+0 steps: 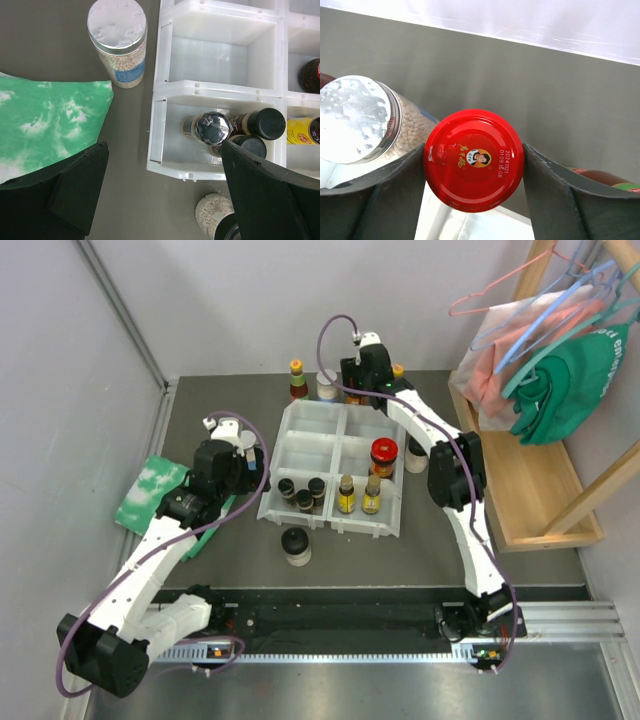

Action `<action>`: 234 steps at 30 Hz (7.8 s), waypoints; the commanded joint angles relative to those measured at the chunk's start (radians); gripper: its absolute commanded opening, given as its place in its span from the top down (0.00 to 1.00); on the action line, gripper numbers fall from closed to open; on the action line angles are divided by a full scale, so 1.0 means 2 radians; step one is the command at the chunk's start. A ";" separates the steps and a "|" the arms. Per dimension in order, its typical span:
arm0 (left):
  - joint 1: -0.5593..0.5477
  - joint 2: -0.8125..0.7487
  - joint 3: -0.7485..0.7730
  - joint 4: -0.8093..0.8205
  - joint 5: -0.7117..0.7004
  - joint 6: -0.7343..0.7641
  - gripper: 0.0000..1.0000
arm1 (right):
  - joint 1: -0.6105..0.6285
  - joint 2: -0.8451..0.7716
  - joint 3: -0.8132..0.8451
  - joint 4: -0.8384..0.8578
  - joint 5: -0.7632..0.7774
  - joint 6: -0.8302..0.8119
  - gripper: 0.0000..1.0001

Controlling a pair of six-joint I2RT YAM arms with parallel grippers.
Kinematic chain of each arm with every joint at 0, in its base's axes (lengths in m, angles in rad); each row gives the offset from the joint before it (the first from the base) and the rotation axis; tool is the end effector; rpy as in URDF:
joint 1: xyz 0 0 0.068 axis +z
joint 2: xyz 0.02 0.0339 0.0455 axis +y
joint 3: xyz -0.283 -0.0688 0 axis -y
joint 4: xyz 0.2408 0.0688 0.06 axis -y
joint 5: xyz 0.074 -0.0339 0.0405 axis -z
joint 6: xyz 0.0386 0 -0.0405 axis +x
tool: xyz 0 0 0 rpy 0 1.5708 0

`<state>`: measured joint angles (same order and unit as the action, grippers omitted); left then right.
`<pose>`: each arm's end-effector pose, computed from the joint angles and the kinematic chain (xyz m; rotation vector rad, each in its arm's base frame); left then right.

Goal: Organize the condiment bottles
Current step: Pick up the bottle from the corner of the board, then place the bottle in the storage box, then place the bottle at the center of the board, then place the bottle in the storage box.

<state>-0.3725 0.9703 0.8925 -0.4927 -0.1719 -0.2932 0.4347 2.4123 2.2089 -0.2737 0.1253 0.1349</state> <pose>0.1879 -0.0663 0.3276 -0.0158 2.1389 -0.2075 0.5269 0.2394 0.2606 -0.2287 2.0387 0.2272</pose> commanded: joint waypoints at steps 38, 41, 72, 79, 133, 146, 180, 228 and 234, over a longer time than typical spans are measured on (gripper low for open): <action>0.003 -0.011 -0.010 0.032 0.012 -0.004 0.01 | 0.029 -0.179 -0.046 -0.004 0.052 0.031 1.00; 0.003 -0.011 -0.011 0.029 0.010 -0.005 0.01 | 0.037 -0.202 -0.079 -0.005 0.070 0.025 1.00; 0.003 -0.014 -0.006 0.020 0.005 -0.006 0.01 | 0.110 -0.382 -0.285 -0.064 0.078 0.036 1.00; 0.003 -0.014 -0.004 0.017 -0.001 -0.005 0.01 | 0.130 -0.391 -0.318 -0.069 0.095 0.040 1.00; 0.003 -0.012 -0.002 0.009 -0.031 -0.010 0.01 | 0.132 -0.279 -0.272 -0.101 0.118 0.058 0.17; 0.002 0.026 0.037 0.007 -0.093 -0.025 0.01 | 0.131 -0.413 -0.318 -0.155 0.105 0.065 0.06; 0.064 0.316 0.215 -0.037 -0.077 -0.110 0.33 | 0.132 -0.646 -0.515 -0.221 0.061 0.152 0.01; -0.029 0.303 0.302 0.022 0.068 -0.014 1.00 | 0.132 -0.646 -0.518 -0.226 0.083 0.150 0.01; -0.072 0.339 0.314 0.018 0.042 -0.005 1.00 | 0.131 -0.649 -0.522 -0.230 0.088 0.152 0.01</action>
<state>-0.4671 1.6287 1.4506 -0.5381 -0.0467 -0.3271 0.6918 1.1343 1.1442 -0.7345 0.2794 0.4309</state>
